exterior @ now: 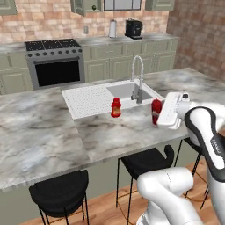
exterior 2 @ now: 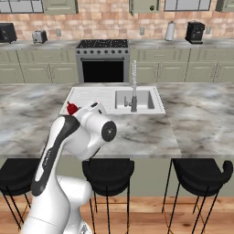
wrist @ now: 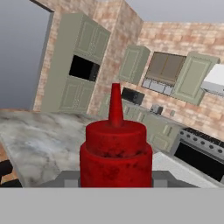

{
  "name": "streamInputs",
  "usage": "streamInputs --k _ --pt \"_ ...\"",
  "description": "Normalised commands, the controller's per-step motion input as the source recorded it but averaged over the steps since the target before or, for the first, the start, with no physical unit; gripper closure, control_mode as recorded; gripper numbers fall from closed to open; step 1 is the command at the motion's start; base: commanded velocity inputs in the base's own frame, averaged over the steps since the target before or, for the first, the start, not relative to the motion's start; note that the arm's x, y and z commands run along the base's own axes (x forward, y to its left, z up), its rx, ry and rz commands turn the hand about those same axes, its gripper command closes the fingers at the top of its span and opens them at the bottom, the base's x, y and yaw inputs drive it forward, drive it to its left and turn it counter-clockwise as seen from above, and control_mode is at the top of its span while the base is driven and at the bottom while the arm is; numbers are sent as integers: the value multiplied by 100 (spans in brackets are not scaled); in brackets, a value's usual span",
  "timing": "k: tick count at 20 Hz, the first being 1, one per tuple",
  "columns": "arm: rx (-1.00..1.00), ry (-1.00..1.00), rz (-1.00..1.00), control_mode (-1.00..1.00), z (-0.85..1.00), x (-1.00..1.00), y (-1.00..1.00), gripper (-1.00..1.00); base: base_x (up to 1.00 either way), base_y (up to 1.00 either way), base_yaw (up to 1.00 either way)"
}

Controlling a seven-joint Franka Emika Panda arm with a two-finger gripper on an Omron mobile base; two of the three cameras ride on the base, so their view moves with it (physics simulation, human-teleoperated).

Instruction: The dining table condiment station is running low on ketchup. Refill the condiment station by opening the cabinet and taking the ketchup from the cabinet and placing it on the dining table.

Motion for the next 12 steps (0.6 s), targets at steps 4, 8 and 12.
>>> streamInputs --k 4,8,12 --pt "0 -3 3 -100 -57 49 17 100 0 0 0" --pt "1 1 7 -100 -50 51 5 100 0 0 0" --pt "0 5 6 -100 -42 59 8 100 0 0 0"
